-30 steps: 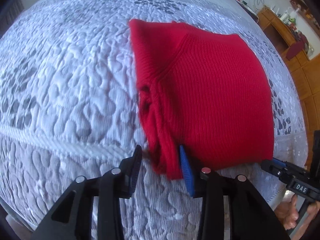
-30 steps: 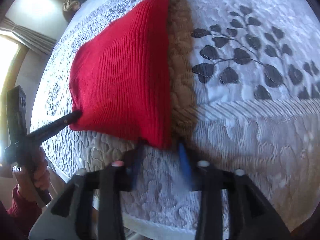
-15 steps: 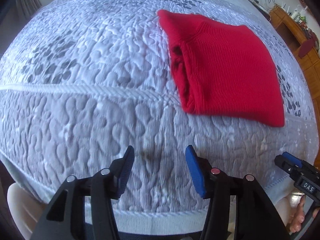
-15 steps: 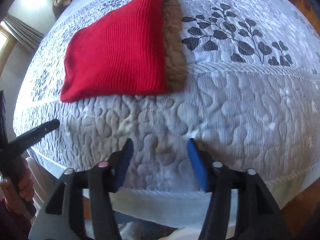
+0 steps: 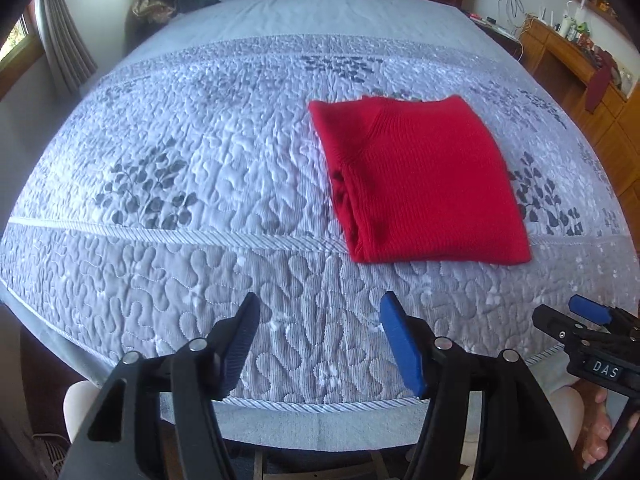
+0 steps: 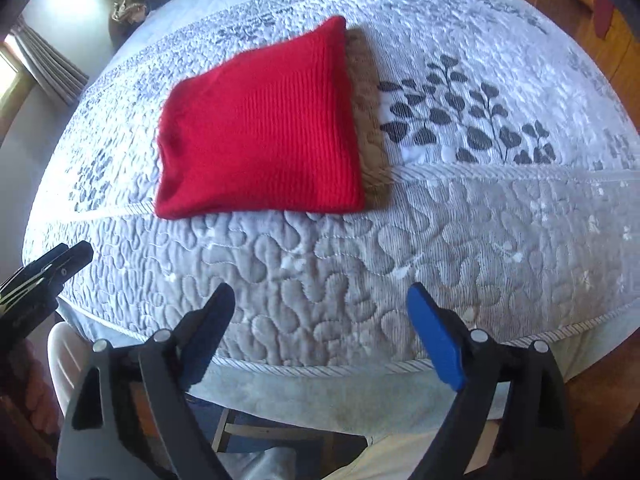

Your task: Fold small clothes

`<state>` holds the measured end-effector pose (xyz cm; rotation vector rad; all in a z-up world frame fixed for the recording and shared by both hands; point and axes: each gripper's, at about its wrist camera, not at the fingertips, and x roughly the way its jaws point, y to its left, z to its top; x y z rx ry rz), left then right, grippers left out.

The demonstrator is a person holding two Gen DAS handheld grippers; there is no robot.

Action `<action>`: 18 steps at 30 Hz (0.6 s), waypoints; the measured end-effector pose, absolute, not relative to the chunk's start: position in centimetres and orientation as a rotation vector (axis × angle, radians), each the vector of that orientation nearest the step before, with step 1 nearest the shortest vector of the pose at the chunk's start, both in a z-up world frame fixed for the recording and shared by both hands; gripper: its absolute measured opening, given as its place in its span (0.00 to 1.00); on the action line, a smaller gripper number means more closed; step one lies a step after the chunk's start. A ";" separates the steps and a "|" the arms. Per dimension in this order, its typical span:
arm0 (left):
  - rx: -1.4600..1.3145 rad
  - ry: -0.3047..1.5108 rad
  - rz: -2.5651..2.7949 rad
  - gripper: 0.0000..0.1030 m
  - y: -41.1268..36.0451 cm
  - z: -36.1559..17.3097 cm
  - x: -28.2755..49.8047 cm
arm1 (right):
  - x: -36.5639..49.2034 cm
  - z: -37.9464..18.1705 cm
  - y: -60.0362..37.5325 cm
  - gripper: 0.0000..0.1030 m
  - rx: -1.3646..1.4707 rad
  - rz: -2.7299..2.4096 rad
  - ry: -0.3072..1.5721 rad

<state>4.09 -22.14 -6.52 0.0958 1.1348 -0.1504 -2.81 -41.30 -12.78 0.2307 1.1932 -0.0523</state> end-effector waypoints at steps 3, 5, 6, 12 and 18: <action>0.102 1.127 -0.147 0.62 -22.3 -5.8 3.8 | -2.7 -11.9 -40.8 0.87 0.218 -0.060 1.184; 0.112 1.115 -0.142 0.64 -22.4 -5.4 3.5 | -2.7 -11.5 -40.4 0.88 0.215 -0.060 1.178; 0.117 1.112 -0.140 0.67 -22.5 -5.2 3.5 | -2.6 -11.2 -40.3 0.88 0.214 -0.060 1.175; 0.152 1.096 -0.139 0.74 -23.2 -4.5 3.1 | -2.6 -10.6 -39.8 0.88 0.209 -0.059 1.173; 0.139 1.099 -0.145 0.75 -23.3 -3.7 3.0 | -2.7 -9.8 -39.4 0.88 0.206 -0.066 1.166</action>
